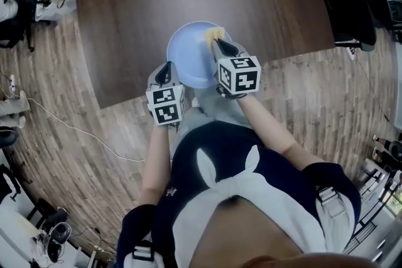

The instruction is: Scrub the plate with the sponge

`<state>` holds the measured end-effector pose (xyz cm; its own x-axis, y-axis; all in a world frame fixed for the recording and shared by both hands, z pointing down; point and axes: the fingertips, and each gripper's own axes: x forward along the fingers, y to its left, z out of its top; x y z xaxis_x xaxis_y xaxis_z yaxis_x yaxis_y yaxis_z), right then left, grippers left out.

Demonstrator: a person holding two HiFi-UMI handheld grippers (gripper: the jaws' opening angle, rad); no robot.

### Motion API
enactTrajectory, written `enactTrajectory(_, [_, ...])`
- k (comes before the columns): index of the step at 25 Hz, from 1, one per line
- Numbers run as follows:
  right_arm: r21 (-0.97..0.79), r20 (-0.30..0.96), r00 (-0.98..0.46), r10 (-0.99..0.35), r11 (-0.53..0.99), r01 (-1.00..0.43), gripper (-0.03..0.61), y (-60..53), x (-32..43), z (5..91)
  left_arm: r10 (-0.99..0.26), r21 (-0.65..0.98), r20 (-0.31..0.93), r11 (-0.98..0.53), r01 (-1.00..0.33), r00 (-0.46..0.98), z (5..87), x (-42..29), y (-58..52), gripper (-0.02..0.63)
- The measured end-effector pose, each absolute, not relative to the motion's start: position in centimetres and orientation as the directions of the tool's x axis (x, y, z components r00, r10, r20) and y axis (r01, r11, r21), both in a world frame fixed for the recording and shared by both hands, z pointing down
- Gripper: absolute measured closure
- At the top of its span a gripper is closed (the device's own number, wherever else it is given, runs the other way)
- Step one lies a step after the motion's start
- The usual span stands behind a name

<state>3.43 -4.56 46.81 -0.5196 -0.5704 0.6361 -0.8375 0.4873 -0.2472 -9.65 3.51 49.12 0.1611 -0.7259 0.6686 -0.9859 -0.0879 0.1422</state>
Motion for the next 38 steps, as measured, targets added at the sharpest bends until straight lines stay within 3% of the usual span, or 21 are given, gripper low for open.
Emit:
enactTrajectory(20, [-0.223,0.76,-0.457,-0.463,0.475,-0.852,0.557,-10.1,0.1,56.4,-0.615,0.161,0.772,-0.061,-0.985,0.164,56.5,-11.4,0.1,0.615])
enactTrajectory(38, [-0.187,0.801,-0.426,-0.421,0.501,-0.845,0.557,-10.4,-1.1,59.0,-0.592,0.172,0.781,-0.105,-0.98,0.2,57.4,-11.5,0.0,0.615])
